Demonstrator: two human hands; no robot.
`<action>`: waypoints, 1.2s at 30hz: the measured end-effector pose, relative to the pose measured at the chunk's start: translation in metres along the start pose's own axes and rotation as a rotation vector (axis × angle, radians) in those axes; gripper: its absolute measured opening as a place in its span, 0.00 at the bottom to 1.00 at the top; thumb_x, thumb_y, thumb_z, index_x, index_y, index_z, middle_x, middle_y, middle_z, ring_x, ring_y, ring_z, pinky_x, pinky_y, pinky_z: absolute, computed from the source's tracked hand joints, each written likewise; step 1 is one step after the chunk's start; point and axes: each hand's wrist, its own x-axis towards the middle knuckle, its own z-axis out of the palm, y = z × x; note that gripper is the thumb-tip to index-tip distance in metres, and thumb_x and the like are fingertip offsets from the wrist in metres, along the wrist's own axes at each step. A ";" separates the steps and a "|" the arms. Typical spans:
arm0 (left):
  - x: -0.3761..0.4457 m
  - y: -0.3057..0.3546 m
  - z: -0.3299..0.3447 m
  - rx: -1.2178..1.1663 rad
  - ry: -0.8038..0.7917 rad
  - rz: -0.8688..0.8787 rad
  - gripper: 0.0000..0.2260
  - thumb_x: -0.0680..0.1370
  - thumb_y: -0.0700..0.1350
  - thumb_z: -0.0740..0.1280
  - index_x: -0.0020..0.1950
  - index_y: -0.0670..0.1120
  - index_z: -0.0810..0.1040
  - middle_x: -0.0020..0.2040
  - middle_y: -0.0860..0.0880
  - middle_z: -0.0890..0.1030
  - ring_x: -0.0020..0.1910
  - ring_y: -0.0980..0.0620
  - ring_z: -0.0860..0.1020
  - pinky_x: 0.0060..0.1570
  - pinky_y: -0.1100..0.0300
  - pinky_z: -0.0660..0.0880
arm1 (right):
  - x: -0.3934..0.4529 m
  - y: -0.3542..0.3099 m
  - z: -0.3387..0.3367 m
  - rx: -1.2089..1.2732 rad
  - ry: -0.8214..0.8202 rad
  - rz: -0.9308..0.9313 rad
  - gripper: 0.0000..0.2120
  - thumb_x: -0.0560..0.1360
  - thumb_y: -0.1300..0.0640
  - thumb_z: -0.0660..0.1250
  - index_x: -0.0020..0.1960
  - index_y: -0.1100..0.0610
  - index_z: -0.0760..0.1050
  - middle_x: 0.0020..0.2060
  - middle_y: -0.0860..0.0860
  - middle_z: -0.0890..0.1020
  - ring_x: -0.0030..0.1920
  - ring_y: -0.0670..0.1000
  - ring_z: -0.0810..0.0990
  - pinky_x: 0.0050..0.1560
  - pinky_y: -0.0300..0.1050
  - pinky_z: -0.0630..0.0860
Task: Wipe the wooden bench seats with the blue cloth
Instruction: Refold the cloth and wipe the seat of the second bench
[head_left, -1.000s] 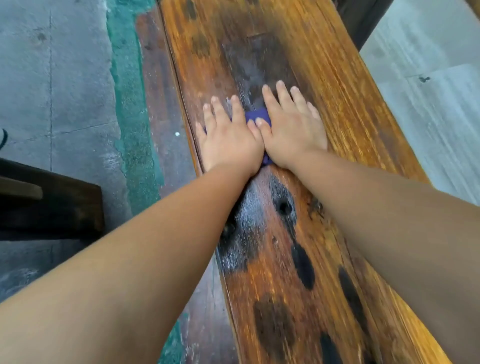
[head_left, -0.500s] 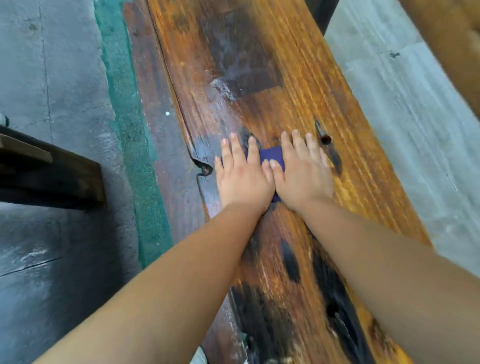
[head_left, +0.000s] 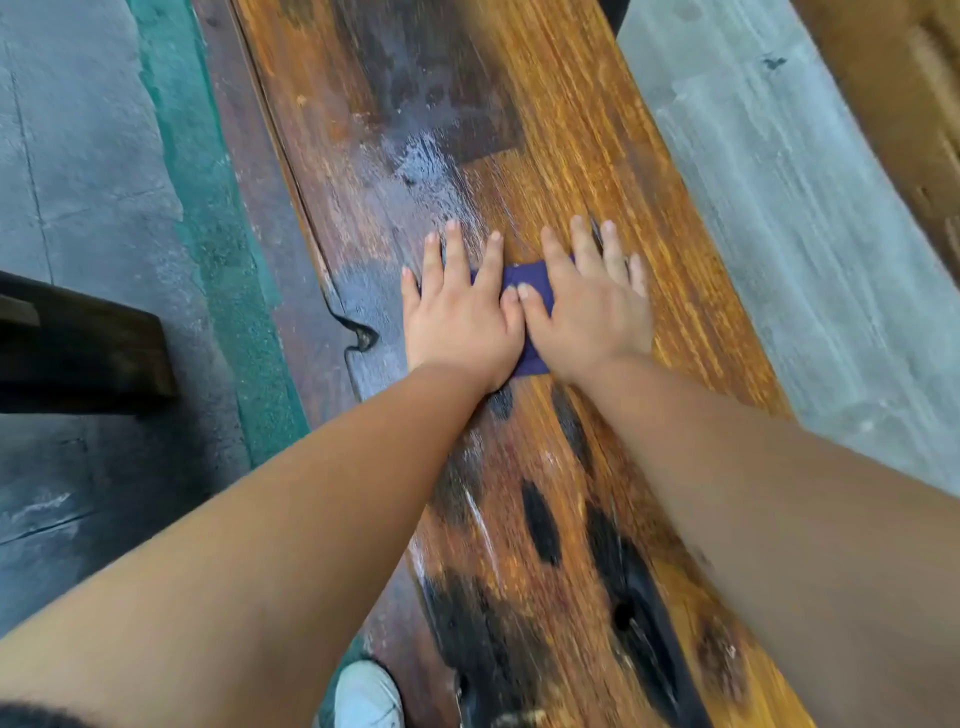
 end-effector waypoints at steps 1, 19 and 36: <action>0.017 0.000 -0.001 -0.003 0.008 -0.011 0.27 0.78 0.57 0.49 0.78 0.55 0.57 0.79 0.43 0.52 0.78 0.42 0.50 0.73 0.41 0.49 | 0.019 0.000 -0.001 0.008 0.009 0.000 0.33 0.76 0.35 0.47 0.78 0.45 0.54 0.79 0.51 0.55 0.78 0.57 0.49 0.75 0.60 0.50; 0.302 0.003 -0.030 -0.016 0.093 -0.045 0.26 0.78 0.58 0.47 0.76 0.57 0.60 0.79 0.46 0.54 0.78 0.43 0.49 0.73 0.40 0.47 | 0.306 -0.010 -0.033 0.058 0.113 0.001 0.32 0.77 0.36 0.47 0.78 0.47 0.55 0.79 0.50 0.56 0.78 0.57 0.50 0.75 0.60 0.52; 0.433 0.014 -0.058 0.028 -0.047 0.086 0.26 0.79 0.59 0.46 0.77 0.58 0.57 0.80 0.47 0.52 0.77 0.43 0.49 0.73 0.39 0.49 | 0.415 -0.015 -0.056 0.085 0.045 0.190 0.29 0.79 0.40 0.49 0.77 0.48 0.54 0.69 0.49 0.69 0.63 0.56 0.70 0.48 0.54 0.74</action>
